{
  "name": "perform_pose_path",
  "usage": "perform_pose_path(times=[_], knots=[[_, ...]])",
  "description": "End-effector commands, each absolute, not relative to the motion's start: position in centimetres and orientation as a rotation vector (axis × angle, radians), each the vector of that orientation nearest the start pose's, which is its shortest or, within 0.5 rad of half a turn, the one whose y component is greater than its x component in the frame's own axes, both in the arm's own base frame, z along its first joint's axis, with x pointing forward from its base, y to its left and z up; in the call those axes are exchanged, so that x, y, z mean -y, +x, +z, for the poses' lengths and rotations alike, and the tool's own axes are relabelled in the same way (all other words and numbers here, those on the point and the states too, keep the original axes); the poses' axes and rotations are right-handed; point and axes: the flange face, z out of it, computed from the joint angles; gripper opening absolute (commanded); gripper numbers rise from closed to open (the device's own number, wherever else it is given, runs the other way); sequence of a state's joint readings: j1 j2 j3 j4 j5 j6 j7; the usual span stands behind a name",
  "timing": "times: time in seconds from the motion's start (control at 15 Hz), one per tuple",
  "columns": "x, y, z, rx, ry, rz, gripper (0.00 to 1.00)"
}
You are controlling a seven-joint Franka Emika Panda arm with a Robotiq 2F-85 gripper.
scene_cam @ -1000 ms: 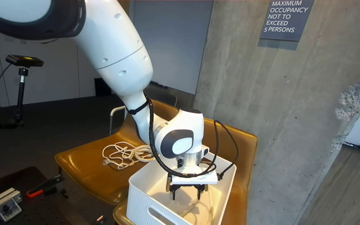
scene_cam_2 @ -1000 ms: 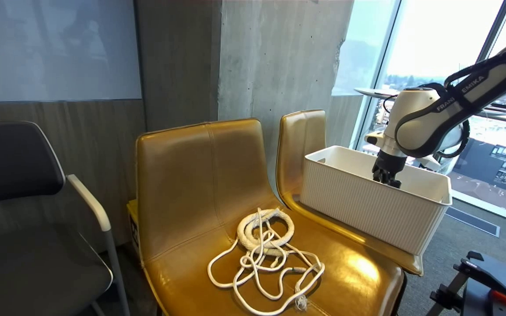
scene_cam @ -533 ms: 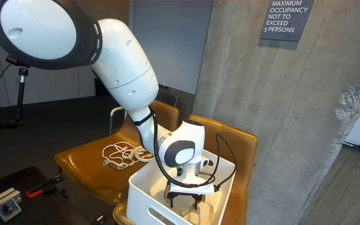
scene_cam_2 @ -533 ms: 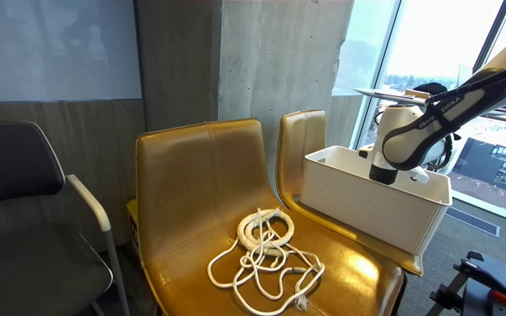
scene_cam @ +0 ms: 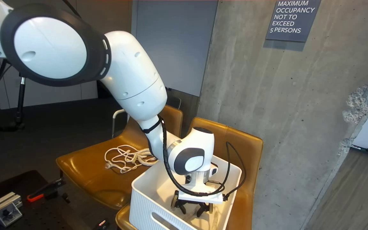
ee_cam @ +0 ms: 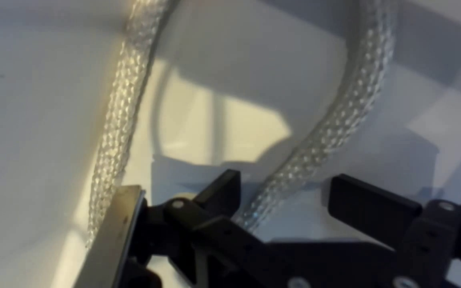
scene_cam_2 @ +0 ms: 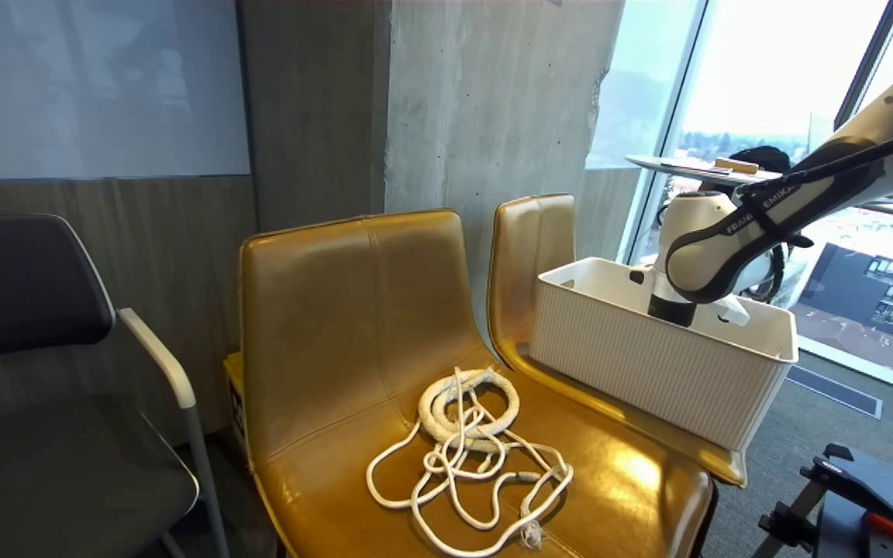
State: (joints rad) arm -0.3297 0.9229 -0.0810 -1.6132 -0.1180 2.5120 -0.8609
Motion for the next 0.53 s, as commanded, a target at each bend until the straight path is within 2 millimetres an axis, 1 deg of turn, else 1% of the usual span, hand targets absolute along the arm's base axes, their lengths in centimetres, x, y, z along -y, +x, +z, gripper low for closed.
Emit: perform_pose_path(times=[0.0,0.13,0.27,0.4,0.47], knots=[[27.3,62.6,7.6,0.888,-3.090,0.177,0.31],[27.6,62.7,7.8,0.889,-3.094,0.176,0.16],[27.7,63.0,8.5,0.898,-3.098,0.168,0.01],[27.5,63.2,10.1,0.912,-3.097,0.147,0.00],[27.0,63.3,11.9,0.933,-3.102,0.131,0.00]])
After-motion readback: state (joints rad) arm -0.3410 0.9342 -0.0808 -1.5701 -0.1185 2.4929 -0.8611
